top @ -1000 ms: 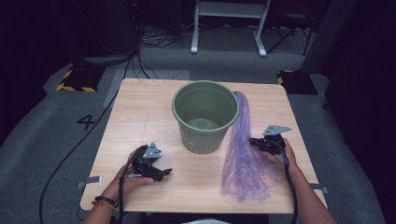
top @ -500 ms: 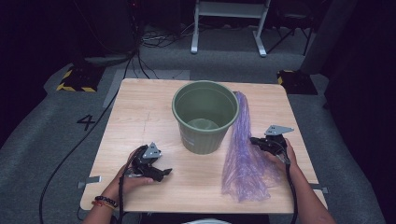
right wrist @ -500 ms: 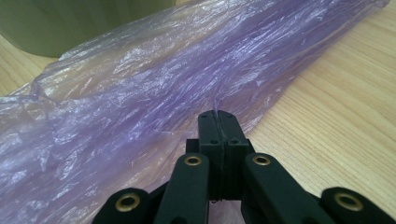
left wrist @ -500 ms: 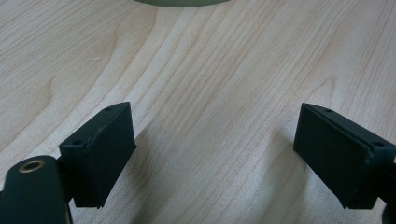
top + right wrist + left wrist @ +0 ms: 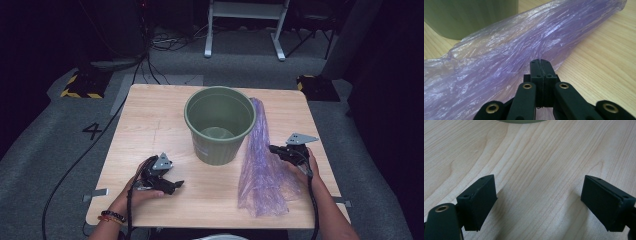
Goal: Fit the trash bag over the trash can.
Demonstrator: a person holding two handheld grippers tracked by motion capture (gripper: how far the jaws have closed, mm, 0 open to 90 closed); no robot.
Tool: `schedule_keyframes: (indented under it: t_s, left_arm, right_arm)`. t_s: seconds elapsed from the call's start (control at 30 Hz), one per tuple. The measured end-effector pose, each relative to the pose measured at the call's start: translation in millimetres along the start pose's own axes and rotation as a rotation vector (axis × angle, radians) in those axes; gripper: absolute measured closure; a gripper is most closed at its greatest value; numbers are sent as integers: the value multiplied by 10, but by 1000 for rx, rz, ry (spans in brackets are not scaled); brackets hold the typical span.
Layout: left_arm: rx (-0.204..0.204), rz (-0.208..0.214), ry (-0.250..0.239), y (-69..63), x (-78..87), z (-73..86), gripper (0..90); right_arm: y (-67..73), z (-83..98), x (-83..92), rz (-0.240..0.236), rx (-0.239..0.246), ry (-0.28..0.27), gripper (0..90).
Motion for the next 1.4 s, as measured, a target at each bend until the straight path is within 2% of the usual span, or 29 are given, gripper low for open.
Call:
schedule_keyframes:
  t_s: [0.1, 0.3, 0.4, 0.43, 0.47, 0.5, 0.53, 0.57, 0.6, 0.67, 0.8, 0.83, 0.9, 0.97, 1.07, 1.17, 1.27, 1.4]
  left_arm:
    - [-1, 0, 4, -1, 0, -4, 127]
    - [-11, 11, 8, 0, -12, -22, 127]
    - [-10, 11, 1, -2, -15, -18, 127]
    - [-10, 11, 1, -2, -15, -18, 127]
    - [-10, 12, 2, -4, -11, -14, 127]
    - [-10, 12, 2, -4, -11, -14, 127]
    - [-11, 13, 0, -3, -11, -13, 127]
    - [-11, 13, 0, -3, -11, -13, 127]
    - [-12, 14, 0, -2, -11, -12, 127]
    - [-12, 14, -1, -3, -12, -13, 127]
    - [-11, 13, 0, -3, -12, -13, 127]
    - [-11, 13, 0, -3, -12, -13, 127]
    - [-11, 13, 0, -3, -11, -13, 127]
    - [-11, 12, 0, -3, -11, -13, 127]
    - [-11, 13, 0, -3, -11, -13, 127]
    - [-11, 13, 0, -3, -11, -13, 127]
    - [-10, 13, 0, -4, -11, -13, 127]
    - [-11, 14, 0, -3, -12, -13, 127]
  right_arm:
    - [9, 3, -17, 3, 9, 11, 896]
    - [19, 34, -52, -3, 4, 46, 829]
    - [17, 57, -42, -11, -12, 79, 622]
    - [17, 57, -42, -11, -12, 79, 622]
    - [12, 62, -34, -19, -32, 89, 504]
    - [12, 62, -34, -19, -32, 89, 504]
    - [-5, 41, -31, -12, -41, 90, 367]
    - [-5, 41, -31, -12, -41, 90, 367]
    - [-18, 15, -27, -4, -47, 82, 331]
    - [-64, -109, -2, 29, -58, 47, 272]
    - [-83, -262, -3, 59, -63, 24, 253]
    - [-68, -349, -32, 87, -40, 25, 249]
    - [-59, -405, -80, 83, -26, 29, 245]
    - [-69, -432, -140, 85, -33, 33, 234]
    - [-98, -453, -220, 59, -70, 36, 211]
    - [-116, -454, -278, 59, -71, 47, 211]
    - [-159, -423, -407, 80, -85, 91, 202]
    - [-185, -385, -486, 74, -107, 115, 196]
Point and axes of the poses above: each handheld gripper's, and its own axes: x roughly backward along the jaws, z roughly out of its underside, y roughly to its left, the point moved 4 cm from there along -x, roughly forward along the jaws, and after that the axes turned 9 degrees about -x, right-handed, at the moved point
